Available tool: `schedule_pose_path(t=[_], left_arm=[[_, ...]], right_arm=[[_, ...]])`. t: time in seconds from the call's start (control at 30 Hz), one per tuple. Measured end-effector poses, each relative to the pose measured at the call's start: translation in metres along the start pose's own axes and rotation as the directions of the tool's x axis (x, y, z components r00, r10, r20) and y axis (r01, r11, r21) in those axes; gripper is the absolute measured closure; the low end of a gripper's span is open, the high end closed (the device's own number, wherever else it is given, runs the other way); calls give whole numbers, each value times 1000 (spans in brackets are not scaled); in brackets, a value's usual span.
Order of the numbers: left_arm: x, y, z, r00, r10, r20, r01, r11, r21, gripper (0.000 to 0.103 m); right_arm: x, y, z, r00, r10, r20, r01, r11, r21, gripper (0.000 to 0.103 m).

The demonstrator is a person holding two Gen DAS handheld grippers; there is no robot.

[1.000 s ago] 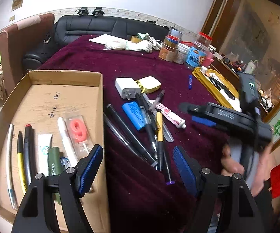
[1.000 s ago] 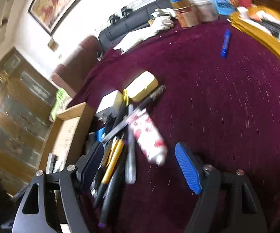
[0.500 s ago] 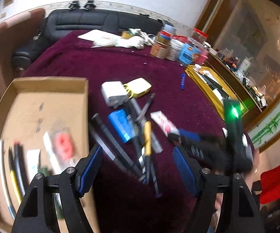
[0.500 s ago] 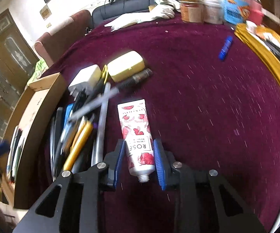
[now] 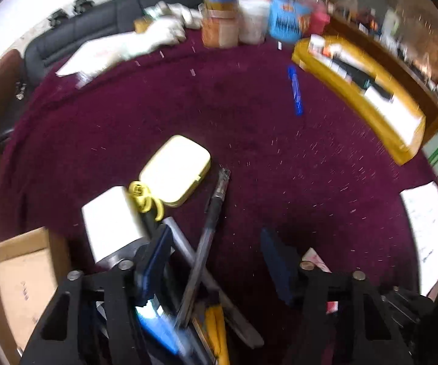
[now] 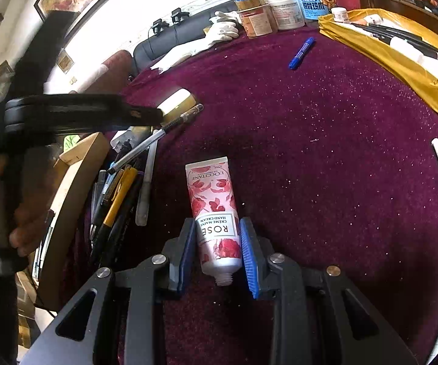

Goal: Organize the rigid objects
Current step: 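Grasp a clear pen from the pile with the left tool, then carry the hand cream and clear pen into the tray and open both tools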

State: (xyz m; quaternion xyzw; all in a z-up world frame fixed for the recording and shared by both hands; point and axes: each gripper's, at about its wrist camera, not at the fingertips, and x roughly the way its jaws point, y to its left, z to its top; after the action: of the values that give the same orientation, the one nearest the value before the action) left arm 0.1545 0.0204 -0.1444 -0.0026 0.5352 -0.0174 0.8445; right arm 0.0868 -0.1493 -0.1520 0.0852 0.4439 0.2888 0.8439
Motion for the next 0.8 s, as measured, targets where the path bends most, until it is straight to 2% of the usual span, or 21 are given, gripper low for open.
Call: schedule_pose_path(t=[0.1,0.13,0.27,0.37,0.47,0.5,0.57,0.6,0.67,0.73,0.8], left_arm=[[26,-3,6,995,56,-79,-56,998,14,82],[24,-3,7,997,52,-52,-52,999,5,93],[6,-2,1,999,-6,-38,4,999,-49,95],[-21,1,-12,997,-76,11,77,993,-94,95],[-58,18,-35,977,-197,83,208,963,-171,95],[-74,29,-49,962,-248,118,267,942,-203,95],[-95,46,-71,941,-294,168,329,909,-254,95],[-108,60,-89,934,-299,196,346,893,-287,95],[-127,86,-120,932,-274,237,345,872,-347,95],[-140,112,-147,936,-232,265,326,856,-401,95],[-154,136,-178,947,-152,283,273,844,-462,95]], right_arm=[[0,1,0,1000,1,1,-1,1000,-3,74],[1,0,0,1000,0,1,0,1000,-4,74],[2,1,0,1000,-3,1,3,1000,-9,74],[2,4,-1,1000,-18,3,18,1000,-22,74],[2,8,-2,999,-39,6,40,998,-41,74],[2,8,-2,999,-47,7,47,998,-47,74],[3,12,-3,998,-67,10,67,996,-65,74],[4,13,-3,997,-75,12,76,995,-72,74],[4,13,-3,996,-83,17,84,994,-71,75],[0,12,-3,996,-85,36,87,995,-55,75],[-12,21,-4,998,-30,55,32,999,-37,75]])
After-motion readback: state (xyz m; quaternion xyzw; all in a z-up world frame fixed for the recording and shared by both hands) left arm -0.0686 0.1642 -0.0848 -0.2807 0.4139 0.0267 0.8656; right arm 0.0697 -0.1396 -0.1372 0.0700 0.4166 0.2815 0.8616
